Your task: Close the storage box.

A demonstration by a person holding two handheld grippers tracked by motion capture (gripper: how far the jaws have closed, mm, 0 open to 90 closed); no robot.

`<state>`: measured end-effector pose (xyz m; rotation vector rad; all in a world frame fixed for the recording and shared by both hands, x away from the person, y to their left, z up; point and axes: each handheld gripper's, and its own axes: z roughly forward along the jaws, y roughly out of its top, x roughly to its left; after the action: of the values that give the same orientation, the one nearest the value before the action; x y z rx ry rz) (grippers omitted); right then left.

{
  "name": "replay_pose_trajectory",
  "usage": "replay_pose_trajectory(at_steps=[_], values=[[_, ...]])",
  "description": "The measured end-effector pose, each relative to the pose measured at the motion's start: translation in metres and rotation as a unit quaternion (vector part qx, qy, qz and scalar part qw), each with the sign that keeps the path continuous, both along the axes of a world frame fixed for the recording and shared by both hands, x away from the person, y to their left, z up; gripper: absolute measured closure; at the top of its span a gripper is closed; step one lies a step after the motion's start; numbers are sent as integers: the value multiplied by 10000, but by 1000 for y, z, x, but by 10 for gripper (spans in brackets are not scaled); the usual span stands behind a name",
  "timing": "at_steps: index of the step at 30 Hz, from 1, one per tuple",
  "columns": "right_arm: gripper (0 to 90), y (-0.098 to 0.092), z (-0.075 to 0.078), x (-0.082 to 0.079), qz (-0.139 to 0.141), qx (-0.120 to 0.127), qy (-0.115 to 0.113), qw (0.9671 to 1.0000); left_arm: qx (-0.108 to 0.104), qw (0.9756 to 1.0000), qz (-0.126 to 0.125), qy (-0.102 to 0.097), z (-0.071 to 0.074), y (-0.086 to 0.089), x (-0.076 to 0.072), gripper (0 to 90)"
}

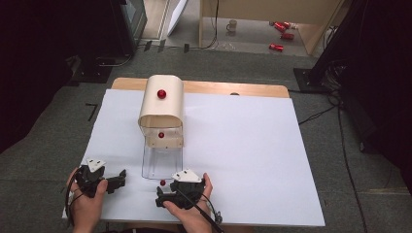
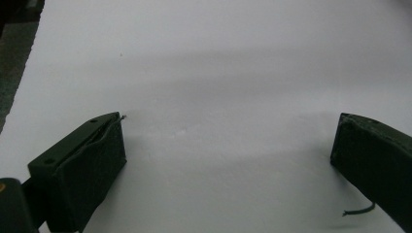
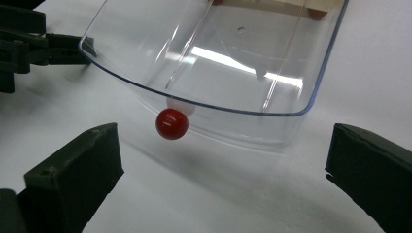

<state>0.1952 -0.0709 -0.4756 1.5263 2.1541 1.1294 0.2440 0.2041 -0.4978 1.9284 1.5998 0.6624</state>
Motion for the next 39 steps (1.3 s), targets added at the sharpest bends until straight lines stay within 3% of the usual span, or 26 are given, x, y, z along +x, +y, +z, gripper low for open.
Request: replay_pose_trajectory(at_steps=[9,14,29,39], values=[[30,9,-9,-2,-124,-84,-6,9999,0,10000,1,1,0,0,0,0],[141,12,-14,-5,-463,-100,48,9989,2,10000,-1,2,0,0,0,0],[578,18,-18,-13,-223,269,-43,9994,5,10000,-1,6,0,0,0,0],[729,28,-13,-14,-167,218,-153,9995,0,10000,8,1,0,0,0,0]])
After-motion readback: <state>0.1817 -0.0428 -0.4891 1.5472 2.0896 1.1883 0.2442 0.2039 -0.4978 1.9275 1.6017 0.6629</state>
